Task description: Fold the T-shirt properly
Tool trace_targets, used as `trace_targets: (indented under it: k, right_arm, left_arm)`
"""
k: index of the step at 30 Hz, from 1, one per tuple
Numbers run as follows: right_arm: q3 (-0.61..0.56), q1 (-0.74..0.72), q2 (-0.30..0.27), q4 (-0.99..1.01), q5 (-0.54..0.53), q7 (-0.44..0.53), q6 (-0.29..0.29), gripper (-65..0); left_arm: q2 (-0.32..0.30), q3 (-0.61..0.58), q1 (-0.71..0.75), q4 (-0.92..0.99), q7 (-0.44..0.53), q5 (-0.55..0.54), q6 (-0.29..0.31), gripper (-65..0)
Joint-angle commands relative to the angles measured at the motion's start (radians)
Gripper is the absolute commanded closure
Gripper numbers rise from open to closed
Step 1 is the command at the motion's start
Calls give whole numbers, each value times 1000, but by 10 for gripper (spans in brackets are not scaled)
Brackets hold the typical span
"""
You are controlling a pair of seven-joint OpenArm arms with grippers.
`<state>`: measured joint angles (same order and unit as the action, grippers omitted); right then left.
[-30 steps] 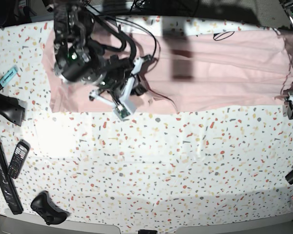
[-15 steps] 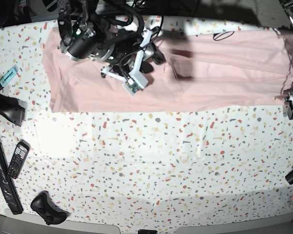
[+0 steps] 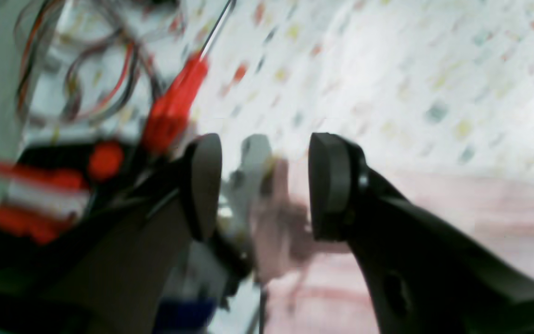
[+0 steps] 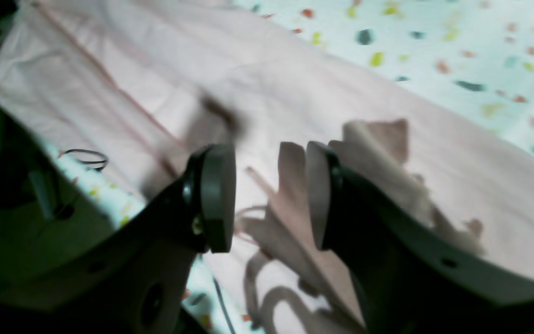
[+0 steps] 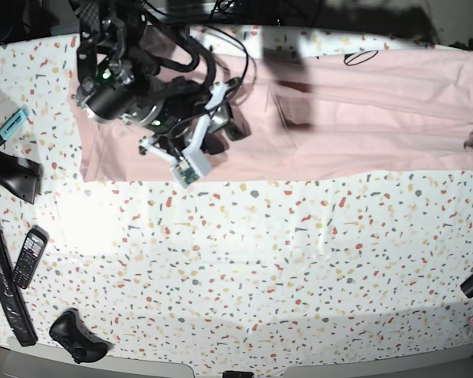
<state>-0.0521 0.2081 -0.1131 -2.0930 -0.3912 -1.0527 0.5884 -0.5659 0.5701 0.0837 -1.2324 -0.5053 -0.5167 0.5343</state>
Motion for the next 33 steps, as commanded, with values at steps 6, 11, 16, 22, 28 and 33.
trace_targets:
  k: [6,11,16,22,28,33]
  right_arm:
    - [107,-8,1,-21,-14,20,6,-246]
    - [174,-8,-3,-21,-75,19,6,-246]
    - [216,-8,-3,-21,-111,18,7,-246]
    - [217,-8,-28,-21,-111,-7,7,-246]
    - [219,-9,-51,-21,-114,-6,7,-246]
    - [219,-9,-51,-21,-114,-4,6,-246]
  left_arm:
    - [-15,69,81,-18,19,-127,5,-292]
    - [52,162,112,-18,20,-147,26,-292]
    - [107,178,115,-16,24,-139,38,-292]
    - [114,177,115,14,92,-39,-35,-292]
    - [123,177,116,69,78,-34,-33,-292]
    - [137,177,115,74,44,-131,29,-292]
